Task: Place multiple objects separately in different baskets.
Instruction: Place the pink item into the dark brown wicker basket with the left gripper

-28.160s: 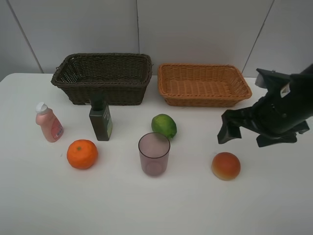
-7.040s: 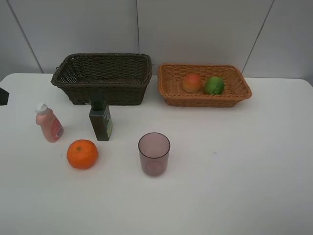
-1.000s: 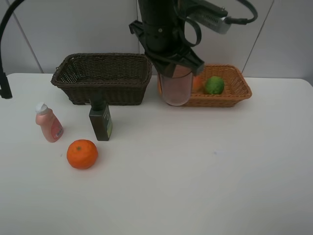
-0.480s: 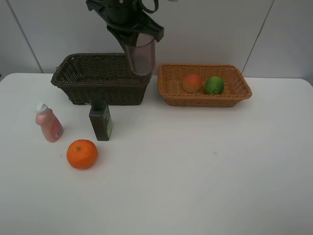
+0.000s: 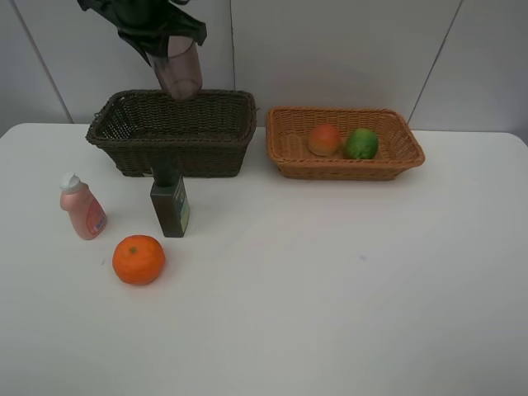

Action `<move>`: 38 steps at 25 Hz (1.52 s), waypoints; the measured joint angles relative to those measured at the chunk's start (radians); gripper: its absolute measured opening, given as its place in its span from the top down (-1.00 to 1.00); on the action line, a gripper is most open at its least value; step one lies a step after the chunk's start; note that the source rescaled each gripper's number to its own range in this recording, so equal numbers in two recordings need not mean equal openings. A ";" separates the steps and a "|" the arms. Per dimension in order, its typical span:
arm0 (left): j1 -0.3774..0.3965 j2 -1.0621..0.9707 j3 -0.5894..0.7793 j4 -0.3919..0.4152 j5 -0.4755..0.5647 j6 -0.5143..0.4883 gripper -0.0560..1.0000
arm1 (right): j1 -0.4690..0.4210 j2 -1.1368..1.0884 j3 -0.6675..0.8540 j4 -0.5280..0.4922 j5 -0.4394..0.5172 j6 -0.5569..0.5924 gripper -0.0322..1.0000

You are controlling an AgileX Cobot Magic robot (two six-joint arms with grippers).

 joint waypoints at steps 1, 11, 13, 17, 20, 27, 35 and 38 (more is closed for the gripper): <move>0.007 0.000 0.019 0.000 -0.025 0.000 0.89 | 0.000 0.000 0.000 0.000 0.000 0.000 -0.95; 0.063 0.033 0.270 0.000 -0.395 -0.003 0.89 | 0.000 0.000 0.000 0.000 0.000 0.000 -0.95; 0.067 0.058 0.282 -0.001 -0.441 -0.003 0.89 | 0.000 0.000 0.000 0.000 0.000 0.000 -0.95; 0.069 0.108 0.286 -0.001 -0.516 -0.003 0.89 | 0.000 0.000 0.000 0.000 0.000 0.000 -0.95; 0.069 0.138 0.287 -0.001 -0.573 -0.003 0.89 | 0.000 0.000 0.000 0.000 0.000 0.000 -0.95; 0.068 0.169 0.288 -0.017 -0.699 -0.003 0.89 | 0.000 0.000 0.000 0.000 0.000 0.000 -0.95; 0.049 0.226 0.288 -0.031 -0.702 -0.003 0.89 | 0.000 0.000 0.000 0.000 0.000 0.000 -0.95; 0.050 0.226 0.288 -0.031 -0.703 -0.003 0.89 | 0.000 0.000 0.000 0.000 0.000 0.000 -0.95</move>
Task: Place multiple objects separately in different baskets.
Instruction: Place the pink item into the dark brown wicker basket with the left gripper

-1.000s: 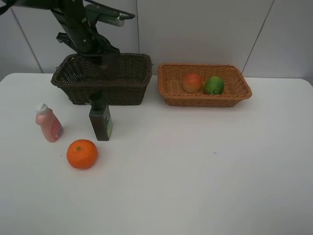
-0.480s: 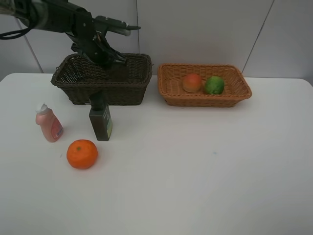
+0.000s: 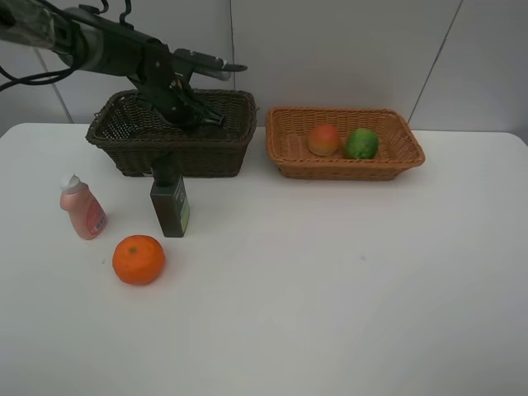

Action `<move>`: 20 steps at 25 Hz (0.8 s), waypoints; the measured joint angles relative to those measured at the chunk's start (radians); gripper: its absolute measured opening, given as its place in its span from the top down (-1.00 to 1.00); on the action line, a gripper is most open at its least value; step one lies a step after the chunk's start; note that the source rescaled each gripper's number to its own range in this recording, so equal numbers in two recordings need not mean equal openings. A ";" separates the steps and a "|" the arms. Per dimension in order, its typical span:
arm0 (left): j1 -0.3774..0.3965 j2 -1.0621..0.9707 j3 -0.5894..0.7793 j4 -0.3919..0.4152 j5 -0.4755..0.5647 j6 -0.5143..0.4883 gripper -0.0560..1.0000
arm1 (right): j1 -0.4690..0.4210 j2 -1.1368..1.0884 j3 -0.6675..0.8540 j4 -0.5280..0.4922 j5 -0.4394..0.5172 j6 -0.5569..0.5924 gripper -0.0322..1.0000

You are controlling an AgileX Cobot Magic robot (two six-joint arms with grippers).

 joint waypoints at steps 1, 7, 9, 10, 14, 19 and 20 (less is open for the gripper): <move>0.000 0.000 0.000 -0.001 0.000 0.000 0.87 | 0.000 0.000 0.000 0.000 0.000 0.000 -0.95; 0.000 0.000 0.000 -0.024 0.008 0.000 0.22 | 0.000 0.000 0.000 0.000 0.000 0.000 -0.95; 0.000 0.000 0.000 -0.026 0.019 -0.001 -0.44 | 0.000 0.000 0.000 0.000 0.000 0.000 -0.95; 0.000 0.000 0.000 -0.027 0.022 -0.003 -0.62 | 0.000 0.000 0.000 0.000 0.000 0.000 -0.95; 0.000 -0.019 0.000 -0.029 0.032 -0.005 -0.90 | 0.000 0.000 0.000 0.000 0.000 0.000 -0.95; 0.000 -0.082 0.000 -0.030 0.076 -0.007 -0.92 | 0.000 0.000 0.000 0.000 0.000 0.000 -0.95; 0.000 -0.099 0.000 -0.030 0.094 -0.007 -0.92 | 0.000 0.000 0.000 0.000 0.000 0.000 -0.95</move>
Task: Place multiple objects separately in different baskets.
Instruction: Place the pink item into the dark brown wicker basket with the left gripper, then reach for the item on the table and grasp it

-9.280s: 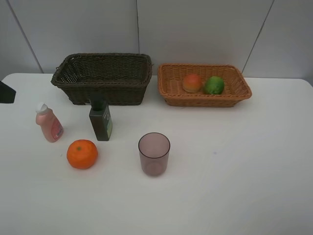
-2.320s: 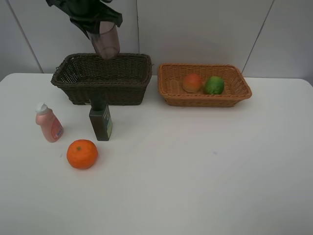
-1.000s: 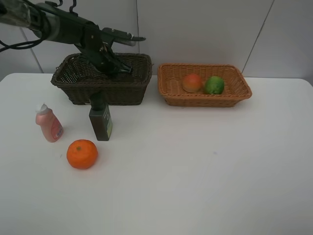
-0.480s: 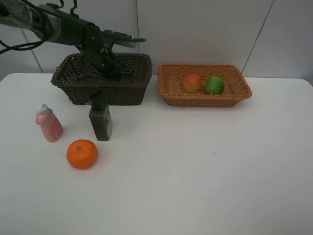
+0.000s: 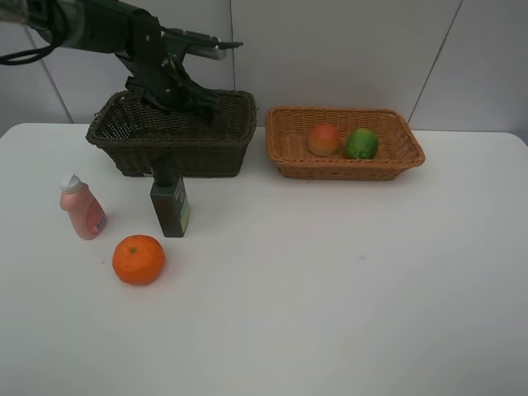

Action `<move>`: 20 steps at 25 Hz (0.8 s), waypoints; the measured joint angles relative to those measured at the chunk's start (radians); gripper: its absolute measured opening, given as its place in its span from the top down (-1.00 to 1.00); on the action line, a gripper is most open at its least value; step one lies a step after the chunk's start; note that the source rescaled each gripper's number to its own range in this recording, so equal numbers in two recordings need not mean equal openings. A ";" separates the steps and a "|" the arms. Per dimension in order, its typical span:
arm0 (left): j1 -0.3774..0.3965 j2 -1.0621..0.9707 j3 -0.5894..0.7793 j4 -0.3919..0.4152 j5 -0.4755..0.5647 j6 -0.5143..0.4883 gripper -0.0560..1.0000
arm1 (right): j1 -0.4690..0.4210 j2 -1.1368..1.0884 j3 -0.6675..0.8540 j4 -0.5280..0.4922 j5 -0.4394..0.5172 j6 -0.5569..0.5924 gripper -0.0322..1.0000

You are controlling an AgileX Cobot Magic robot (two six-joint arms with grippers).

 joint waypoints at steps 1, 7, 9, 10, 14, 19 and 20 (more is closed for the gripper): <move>0.000 -0.017 0.000 0.000 0.023 0.000 -0.92 | 0.000 0.000 0.000 0.000 0.000 0.000 -0.95; -0.002 -0.113 0.000 0.000 0.202 0.000 -0.92 | 0.000 0.000 0.000 0.000 0.000 0.000 -0.95; -0.010 -0.146 0.000 0.000 0.264 0.000 -0.92 | 0.000 0.000 0.000 0.000 0.000 0.000 -0.95; -0.016 -0.163 0.001 0.000 0.289 -0.002 -0.92 | 0.000 0.000 0.000 0.000 0.000 0.000 -0.95; -0.052 -0.248 0.064 -0.012 0.314 -0.010 -0.92 | 0.000 0.000 0.000 0.000 0.000 0.000 -0.95; -0.100 -0.365 0.197 -0.029 0.312 -0.110 -0.92 | 0.000 0.000 0.000 0.000 0.000 0.000 -0.95; -0.100 -0.365 0.197 -0.029 0.312 -0.110 -0.92 | 0.000 0.000 0.000 0.000 0.000 0.000 -0.95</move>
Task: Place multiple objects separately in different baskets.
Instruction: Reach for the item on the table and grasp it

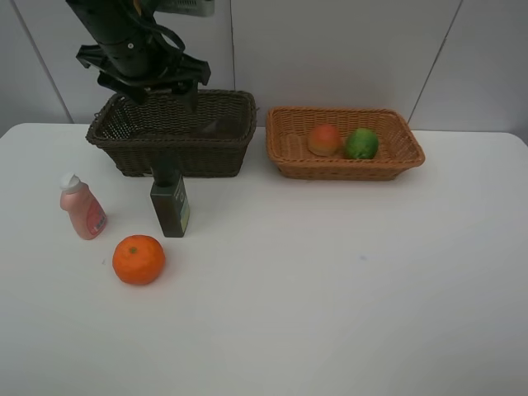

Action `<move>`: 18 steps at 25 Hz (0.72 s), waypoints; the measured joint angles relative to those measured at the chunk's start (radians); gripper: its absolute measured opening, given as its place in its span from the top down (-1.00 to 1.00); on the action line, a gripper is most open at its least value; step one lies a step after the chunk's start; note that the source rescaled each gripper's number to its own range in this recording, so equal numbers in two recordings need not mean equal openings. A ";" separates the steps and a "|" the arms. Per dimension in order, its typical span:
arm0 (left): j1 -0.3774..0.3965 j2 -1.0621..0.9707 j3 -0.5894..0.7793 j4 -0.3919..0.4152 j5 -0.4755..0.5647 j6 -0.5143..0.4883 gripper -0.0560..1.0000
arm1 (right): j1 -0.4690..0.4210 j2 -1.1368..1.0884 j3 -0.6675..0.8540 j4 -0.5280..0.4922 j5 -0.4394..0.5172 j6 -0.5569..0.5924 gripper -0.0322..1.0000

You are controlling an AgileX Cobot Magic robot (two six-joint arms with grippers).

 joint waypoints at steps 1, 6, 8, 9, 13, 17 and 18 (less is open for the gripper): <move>-0.010 -0.017 0.021 0.000 0.000 -0.026 -0.92 | 0.000 0.000 0.000 0.000 0.000 0.000 -0.95; -0.072 -0.047 0.068 -0.004 0.091 -0.087 -0.92 | 0.000 0.000 0.000 0.000 0.000 0.000 -0.95; -0.088 -0.047 0.068 -0.014 0.121 -0.121 -0.93 | 0.000 0.000 0.000 0.000 0.000 0.000 -0.95; -0.093 -0.047 0.068 -0.018 0.137 -0.151 -0.93 | 0.000 0.000 0.000 0.000 0.000 0.000 -0.95; -0.098 -0.048 0.071 0.001 0.207 -0.297 -0.93 | 0.000 0.000 0.000 0.000 0.000 0.000 -0.95; -0.098 -0.048 0.090 0.053 0.257 -0.419 -0.93 | 0.000 0.000 0.000 0.000 0.000 0.000 -0.95; -0.098 -0.048 0.096 0.060 0.258 -0.434 -0.93 | 0.000 0.000 0.000 0.000 0.000 0.000 -0.95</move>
